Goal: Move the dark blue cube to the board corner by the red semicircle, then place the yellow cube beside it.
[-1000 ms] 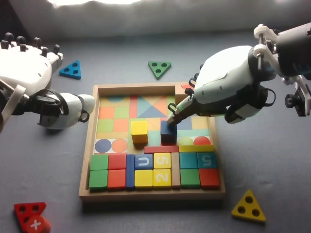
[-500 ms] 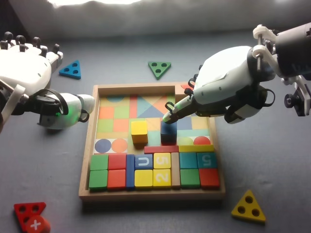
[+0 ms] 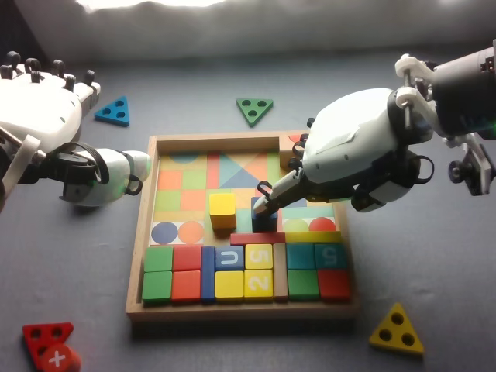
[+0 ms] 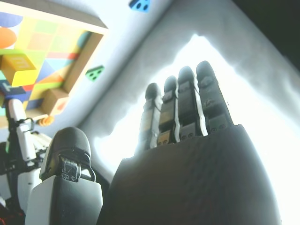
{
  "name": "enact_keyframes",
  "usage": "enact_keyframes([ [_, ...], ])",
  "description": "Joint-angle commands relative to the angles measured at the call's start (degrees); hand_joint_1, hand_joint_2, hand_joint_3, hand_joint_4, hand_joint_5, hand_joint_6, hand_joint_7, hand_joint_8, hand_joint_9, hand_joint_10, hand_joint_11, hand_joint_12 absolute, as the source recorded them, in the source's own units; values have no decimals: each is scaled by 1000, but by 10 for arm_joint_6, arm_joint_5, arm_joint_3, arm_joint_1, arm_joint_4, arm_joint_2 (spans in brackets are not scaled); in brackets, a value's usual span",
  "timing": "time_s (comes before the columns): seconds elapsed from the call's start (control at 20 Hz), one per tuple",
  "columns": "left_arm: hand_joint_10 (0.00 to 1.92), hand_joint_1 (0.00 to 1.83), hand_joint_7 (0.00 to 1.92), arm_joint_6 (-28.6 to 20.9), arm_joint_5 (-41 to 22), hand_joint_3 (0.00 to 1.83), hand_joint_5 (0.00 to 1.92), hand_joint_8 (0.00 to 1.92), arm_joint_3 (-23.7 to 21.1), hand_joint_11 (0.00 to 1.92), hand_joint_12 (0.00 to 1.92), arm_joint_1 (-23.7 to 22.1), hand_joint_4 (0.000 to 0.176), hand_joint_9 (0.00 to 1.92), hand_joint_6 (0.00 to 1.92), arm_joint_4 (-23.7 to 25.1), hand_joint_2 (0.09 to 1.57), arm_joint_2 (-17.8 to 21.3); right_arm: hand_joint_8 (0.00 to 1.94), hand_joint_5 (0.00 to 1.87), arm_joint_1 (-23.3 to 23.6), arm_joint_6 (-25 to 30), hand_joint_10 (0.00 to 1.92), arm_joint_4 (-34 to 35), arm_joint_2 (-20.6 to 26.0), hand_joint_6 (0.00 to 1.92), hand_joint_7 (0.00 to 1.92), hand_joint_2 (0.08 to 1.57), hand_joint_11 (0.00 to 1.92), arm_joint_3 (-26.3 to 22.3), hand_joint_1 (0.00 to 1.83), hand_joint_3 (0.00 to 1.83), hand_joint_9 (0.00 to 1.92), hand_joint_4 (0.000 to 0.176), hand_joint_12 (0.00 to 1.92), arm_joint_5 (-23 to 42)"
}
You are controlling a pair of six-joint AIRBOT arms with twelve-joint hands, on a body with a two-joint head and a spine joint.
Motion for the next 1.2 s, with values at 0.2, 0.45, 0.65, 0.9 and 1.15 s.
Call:
enact_keyframes([
  [0.2, 3, 0, 75, 0, -25, 2, 107, 4, -1, 5, 13, -9, 0, 51, 5, 47, 1269, 3, 1935, 344, -1, -2, 1921, 1, 10, 14, 938, 1167, 1260, 2, 1739, 0, 1182, 0, 1921, -13],
  [0.45, 0, 0, 14, 0, -25, 1, 49, 0, -2, 0, 0, -9, 0, 0, 0, 45, 1270, 3, 1941, 276, 0, -2, 1921, 2, 11, 9, 1109, 1143, 1383, 22, 1730, 0, 1323, 0, 1921, -8],
  [0.65, 0, 0, 33, 0, -25, 0, 72, 8, -2, 0, 0, -8, 0, 0, 9, 45, 1260, 3, 1941, 311, 3, -8, 1921, 2, 10, 11, 1214, 1138, 1444, 30, 1722, 0, 1360, 0, 1921, -5],
  [0.9, 8, 0, 50, 0, -25, 0, 75, 13, -2, 0, 0, -7, 0, 19, 7, 45, 1257, 3, 1941, 322, 3, -11, 1921, 2, 10, 10, 1141, 1150, 1329, 48, 1697, 1, 1301, 0, 1921, -6],
  [1.15, 4, 0, 50, 0, -25, 0, 74, 11, -2, 0, 0, -8, 0, 10, 13, 46, 1254, 3, 1941, 350, 4, -17, 1921, 2, 10, 7, 1095, 1157, 1322, 65, 1706, 3, 1276, 0, 1921, -1],
])
